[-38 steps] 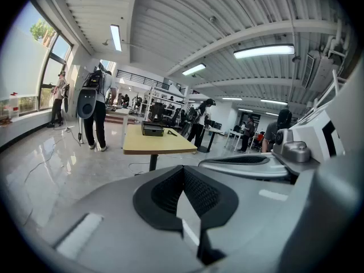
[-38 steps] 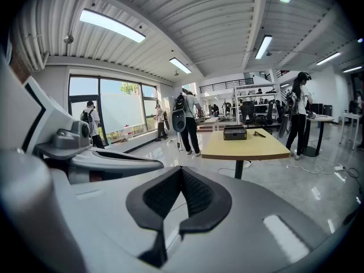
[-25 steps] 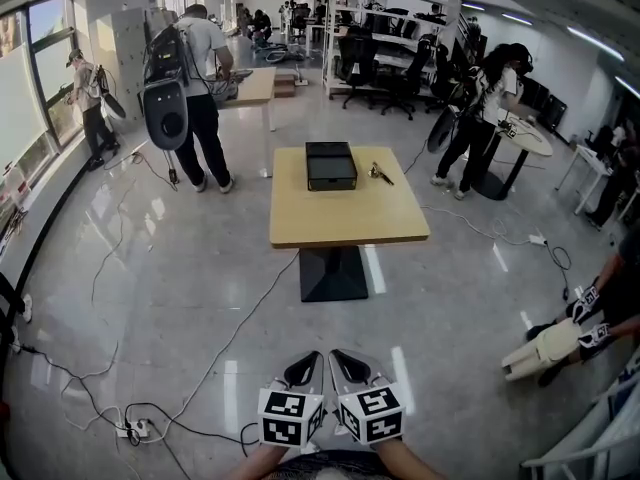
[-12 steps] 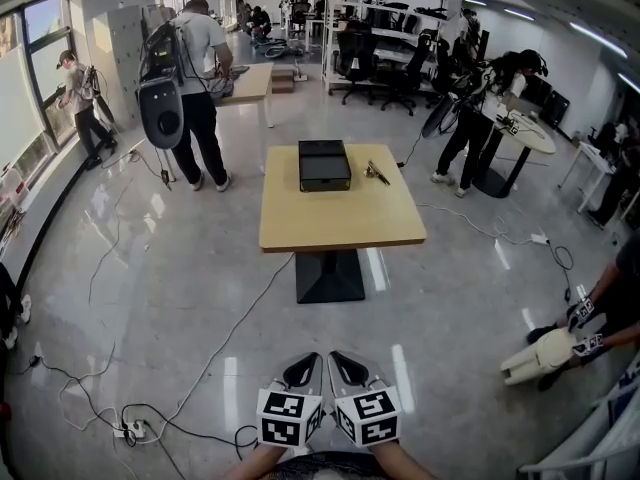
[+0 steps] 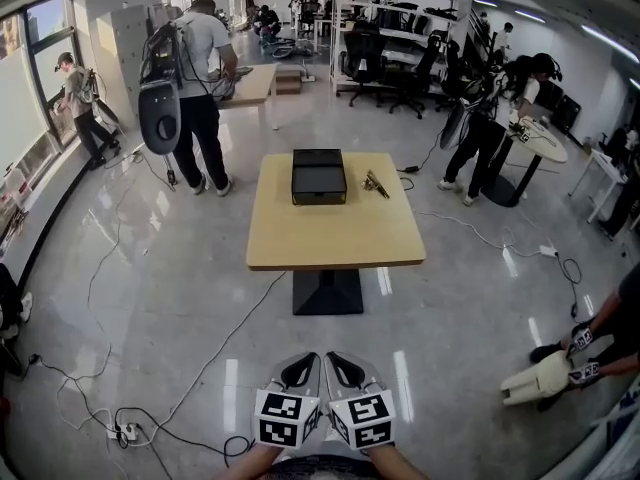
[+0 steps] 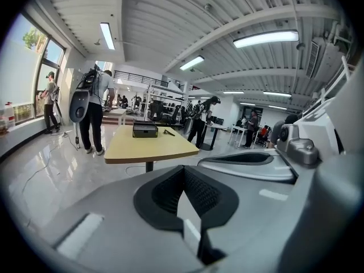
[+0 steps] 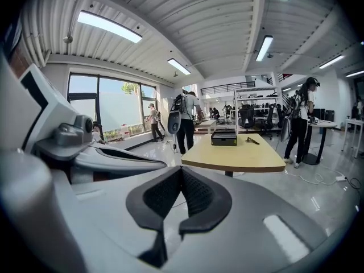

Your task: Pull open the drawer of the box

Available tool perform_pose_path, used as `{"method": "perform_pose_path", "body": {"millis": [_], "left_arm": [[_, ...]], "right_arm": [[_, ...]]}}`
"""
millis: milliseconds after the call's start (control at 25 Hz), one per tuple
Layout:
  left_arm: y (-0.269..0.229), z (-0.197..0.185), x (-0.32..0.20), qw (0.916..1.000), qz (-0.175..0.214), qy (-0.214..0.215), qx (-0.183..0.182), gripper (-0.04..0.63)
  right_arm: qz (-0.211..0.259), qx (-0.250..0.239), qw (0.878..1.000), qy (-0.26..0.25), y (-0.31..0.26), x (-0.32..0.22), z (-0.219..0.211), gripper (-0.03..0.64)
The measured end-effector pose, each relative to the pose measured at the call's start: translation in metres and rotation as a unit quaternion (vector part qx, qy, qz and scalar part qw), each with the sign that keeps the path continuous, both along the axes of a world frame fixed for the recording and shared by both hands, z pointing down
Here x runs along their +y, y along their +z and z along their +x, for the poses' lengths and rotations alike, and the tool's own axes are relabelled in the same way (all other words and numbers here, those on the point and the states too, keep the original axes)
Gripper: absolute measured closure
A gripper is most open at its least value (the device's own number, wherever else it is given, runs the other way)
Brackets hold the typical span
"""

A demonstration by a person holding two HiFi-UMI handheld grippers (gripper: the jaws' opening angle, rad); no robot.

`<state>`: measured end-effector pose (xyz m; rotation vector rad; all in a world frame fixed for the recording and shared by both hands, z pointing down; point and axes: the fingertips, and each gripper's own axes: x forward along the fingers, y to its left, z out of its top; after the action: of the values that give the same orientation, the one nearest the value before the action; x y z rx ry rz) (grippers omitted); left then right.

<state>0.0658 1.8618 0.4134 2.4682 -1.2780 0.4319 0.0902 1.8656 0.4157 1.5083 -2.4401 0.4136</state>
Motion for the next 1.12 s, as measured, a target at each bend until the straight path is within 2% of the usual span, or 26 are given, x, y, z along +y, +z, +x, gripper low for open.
{"method": "perform_pose_path", "body": {"millis": [40,120,200,280,400,520,720,880,1040,1120], "left_arm": [[-0.009,0.043,-0.037,1.0,-0.001,-0.004,0.003,0.586],[-0.035,0.154,-0.098,0.9999,-0.006,-0.008,0.01,0.584],[-0.049,0.257,-0.139,0.9998,-0.009,-0.01,0.014,0.583],[-0.049,0.321,-0.162,0.9999,-0.003,-0.013,0.01,0.583],[-0.057,0.389,-0.193,0.9998,0.008,-0.017,-0.003,0.583],[-0.07,0.428,-0.217,0.9996,0.012,-0.02,-0.015,0.583],[-0.032,0.458,-0.243,0.9994,0.011,-0.022,-0.023,0.583],[-0.019,0.475,-0.299,0.9995,0.012,-0.023,-0.02,0.583],[0.031,0.48,-0.333,0.9995,0.01,-0.023,-0.018,0.582],[0.055,0.487,-0.375,0.9996,0.01,-0.02,-0.018,0.581]], "right_arm": [[0.001,0.001,1.0,-0.002,-0.01,-0.036,0.043,0.612],[0.006,0.004,1.0,-0.005,-0.036,-0.098,0.154,0.612],[0.014,0.012,1.0,-0.012,-0.052,-0.139,0.256,0.612],[0.021,0.024,0.999,-0.022,-0.049,-0.161,0.318,0.612],[0.027,0.026,0.999,-0.035,-0.055,-0.19,0.382,0.613],[0.03,0.02,0.999,-0.037,-0.068,-0.216,0.422,0.614],[0.037,0.018,0.998,-0.036,-0.032,-0.246,0.453,0.614],[0.034,0.013,0.999,-0.035,-0.017,-0.302,0.468,0.614],[0.031,0.012,0.999,-0.035,0.034,-0.334,0.473,0.614],[0.027,0.01,0.999,-0.032,0.059,-0.376,0.48,0.614]]}}
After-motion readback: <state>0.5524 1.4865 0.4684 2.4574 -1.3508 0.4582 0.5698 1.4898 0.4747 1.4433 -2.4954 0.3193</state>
